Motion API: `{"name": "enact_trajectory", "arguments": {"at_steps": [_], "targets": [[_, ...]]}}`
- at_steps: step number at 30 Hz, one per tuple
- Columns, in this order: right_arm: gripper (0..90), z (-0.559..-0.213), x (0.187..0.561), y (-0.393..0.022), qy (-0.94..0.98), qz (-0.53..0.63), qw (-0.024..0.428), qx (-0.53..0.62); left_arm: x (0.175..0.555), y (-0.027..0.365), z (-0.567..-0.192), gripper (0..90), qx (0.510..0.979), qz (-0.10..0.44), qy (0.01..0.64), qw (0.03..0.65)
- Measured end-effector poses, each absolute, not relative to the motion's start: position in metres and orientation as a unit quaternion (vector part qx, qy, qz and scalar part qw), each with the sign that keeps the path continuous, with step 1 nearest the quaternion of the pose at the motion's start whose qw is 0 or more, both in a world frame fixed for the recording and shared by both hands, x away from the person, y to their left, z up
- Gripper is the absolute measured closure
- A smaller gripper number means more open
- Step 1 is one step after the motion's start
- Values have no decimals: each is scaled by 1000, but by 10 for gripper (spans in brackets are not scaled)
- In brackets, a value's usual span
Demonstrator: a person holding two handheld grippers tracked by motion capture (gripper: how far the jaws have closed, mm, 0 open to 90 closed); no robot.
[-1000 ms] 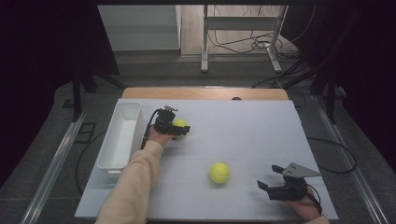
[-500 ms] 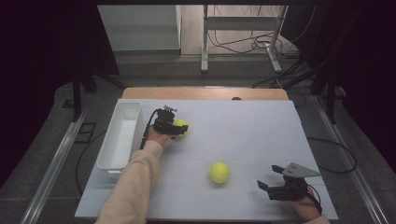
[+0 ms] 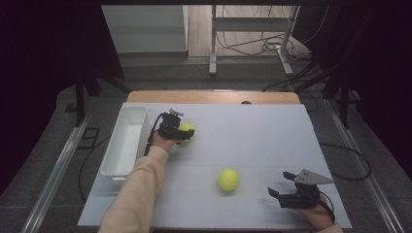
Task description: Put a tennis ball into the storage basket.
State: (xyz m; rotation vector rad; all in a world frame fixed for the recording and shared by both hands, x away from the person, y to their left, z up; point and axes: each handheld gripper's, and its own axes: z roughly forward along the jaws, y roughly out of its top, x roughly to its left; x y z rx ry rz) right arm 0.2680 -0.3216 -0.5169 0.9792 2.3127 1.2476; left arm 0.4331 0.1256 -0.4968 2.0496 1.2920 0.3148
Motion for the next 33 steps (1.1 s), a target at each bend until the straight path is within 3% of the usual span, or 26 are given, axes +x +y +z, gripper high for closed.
{"name": "enact_trajectory", "arguments": {"at_steps": [33], "targets": [[129, -517, 268, -322, 813, 438, 169, 345, 411, 138, -473, 279, 776, 141, 480, 384]]}}
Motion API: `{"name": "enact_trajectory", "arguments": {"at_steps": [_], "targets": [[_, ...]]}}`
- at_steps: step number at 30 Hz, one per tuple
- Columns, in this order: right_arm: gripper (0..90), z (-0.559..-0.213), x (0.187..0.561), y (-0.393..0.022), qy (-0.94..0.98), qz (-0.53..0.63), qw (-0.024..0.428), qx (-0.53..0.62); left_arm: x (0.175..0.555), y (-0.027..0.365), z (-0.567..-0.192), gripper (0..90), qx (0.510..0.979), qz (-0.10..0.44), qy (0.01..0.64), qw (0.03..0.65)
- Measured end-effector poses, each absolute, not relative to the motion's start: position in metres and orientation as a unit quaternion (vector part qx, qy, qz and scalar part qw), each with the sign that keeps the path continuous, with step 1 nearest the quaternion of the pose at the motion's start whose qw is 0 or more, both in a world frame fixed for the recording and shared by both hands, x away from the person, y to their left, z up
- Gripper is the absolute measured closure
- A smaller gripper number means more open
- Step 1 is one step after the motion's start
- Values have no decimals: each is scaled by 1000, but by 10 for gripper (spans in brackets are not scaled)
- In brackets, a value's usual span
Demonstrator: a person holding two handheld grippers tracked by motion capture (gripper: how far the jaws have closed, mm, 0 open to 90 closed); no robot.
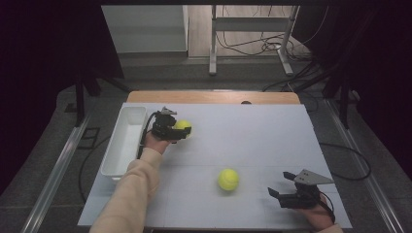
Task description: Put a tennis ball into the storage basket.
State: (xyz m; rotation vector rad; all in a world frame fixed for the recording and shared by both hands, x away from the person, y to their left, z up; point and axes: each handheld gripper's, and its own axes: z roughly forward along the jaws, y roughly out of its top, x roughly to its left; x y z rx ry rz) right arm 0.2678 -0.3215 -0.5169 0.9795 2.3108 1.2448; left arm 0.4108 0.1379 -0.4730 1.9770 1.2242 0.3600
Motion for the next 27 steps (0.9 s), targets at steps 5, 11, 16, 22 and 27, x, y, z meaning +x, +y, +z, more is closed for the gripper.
{"name": "enact_trajectory", "arguments": {"at_steps": [5, 11, 16, 22, 27], "targets": [[129, -517, 268, -322, 813, 438, 169, 345, 406, 140, -468, 279, 772, 145, 477, 394], [129, -517, 268, -322, 812, 438, 170, 345, 402, 141, -462, 279, 770, 151, 472, 402], [129, -516, 267, -321, 813, 439, 170, 344, 399, 142, -459, 279, 768, 152, 471, 407], [129, -516, 268, -322, 813, 438, 171, 345, 396, 144, -455, 279, 766, 155, 468, 414], [129, -516, 267, -322, 812, 438, 171, 345, 393, 145, -452, 279, 763, 157, 466, 419]]}}
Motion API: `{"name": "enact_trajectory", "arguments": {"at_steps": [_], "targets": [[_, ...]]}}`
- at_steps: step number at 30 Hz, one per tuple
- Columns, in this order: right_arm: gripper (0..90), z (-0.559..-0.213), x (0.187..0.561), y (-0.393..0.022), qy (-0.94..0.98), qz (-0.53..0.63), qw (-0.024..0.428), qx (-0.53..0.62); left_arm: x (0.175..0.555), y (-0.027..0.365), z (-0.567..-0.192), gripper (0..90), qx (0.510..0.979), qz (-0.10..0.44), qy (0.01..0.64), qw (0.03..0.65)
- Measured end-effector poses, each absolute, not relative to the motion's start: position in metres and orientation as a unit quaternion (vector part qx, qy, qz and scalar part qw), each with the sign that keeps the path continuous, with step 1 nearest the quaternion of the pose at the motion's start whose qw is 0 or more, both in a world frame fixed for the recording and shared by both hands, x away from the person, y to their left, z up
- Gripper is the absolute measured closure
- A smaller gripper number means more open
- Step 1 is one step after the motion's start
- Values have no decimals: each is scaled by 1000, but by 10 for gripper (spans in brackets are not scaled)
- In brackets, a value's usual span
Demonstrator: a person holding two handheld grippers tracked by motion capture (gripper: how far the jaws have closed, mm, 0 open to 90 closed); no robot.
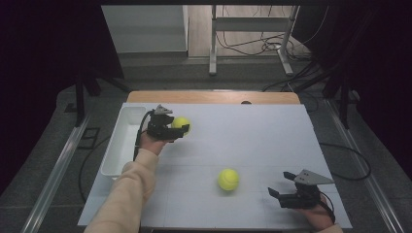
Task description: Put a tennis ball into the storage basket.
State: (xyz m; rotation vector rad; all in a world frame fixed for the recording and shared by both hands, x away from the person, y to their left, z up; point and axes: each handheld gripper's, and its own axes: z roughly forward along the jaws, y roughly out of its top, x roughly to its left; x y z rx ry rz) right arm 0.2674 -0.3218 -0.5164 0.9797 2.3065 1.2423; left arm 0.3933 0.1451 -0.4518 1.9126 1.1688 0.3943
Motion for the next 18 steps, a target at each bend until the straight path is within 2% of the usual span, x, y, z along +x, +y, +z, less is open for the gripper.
{"name": "enact_trajectory", "arguments": {"at_steps": [18], "targets": [[130, -516, 267, -322, 812, 437, 172, 346, 382, 153, -434, 279, 750, 173, 457, 446]]}}
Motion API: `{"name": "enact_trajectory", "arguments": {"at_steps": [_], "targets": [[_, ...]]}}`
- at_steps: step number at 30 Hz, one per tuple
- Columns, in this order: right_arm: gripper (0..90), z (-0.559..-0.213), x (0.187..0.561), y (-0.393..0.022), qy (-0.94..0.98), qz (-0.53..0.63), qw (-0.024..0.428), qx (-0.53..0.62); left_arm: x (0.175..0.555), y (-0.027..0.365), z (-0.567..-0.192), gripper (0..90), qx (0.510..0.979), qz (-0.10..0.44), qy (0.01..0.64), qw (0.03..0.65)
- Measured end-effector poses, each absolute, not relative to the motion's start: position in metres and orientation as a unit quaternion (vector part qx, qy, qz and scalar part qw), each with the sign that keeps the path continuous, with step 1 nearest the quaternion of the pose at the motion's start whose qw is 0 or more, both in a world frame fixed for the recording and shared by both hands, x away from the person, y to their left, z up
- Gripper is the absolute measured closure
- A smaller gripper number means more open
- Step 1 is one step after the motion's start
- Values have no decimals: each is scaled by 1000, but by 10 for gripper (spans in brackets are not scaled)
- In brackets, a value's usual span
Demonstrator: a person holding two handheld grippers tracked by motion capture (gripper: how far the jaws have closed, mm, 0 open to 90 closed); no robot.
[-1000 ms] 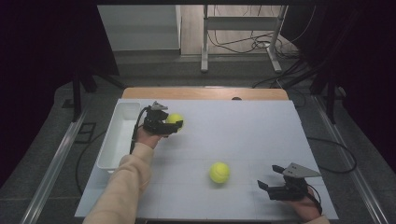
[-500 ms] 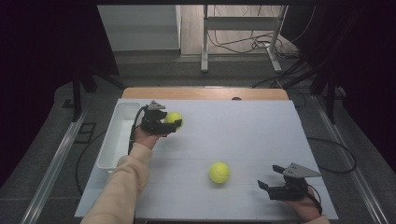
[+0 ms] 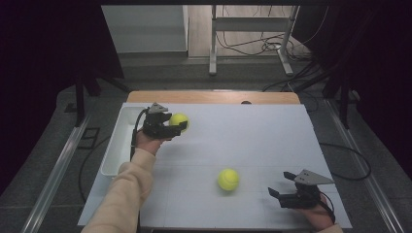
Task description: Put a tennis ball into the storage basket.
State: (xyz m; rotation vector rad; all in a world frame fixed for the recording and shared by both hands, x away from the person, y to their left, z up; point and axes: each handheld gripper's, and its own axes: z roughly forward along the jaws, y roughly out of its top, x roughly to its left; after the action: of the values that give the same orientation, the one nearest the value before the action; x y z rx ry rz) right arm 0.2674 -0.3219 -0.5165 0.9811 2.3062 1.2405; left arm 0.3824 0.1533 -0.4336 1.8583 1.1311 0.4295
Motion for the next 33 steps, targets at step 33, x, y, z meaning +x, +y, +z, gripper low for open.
{"name": "enact_trajectory", "arguments": {"at_steps": [33], "targets": [[130, -517, 268, -322, 813, 436, 171, 346, 370, 185, -405, 279, 724, 204, 465, 466]]}}
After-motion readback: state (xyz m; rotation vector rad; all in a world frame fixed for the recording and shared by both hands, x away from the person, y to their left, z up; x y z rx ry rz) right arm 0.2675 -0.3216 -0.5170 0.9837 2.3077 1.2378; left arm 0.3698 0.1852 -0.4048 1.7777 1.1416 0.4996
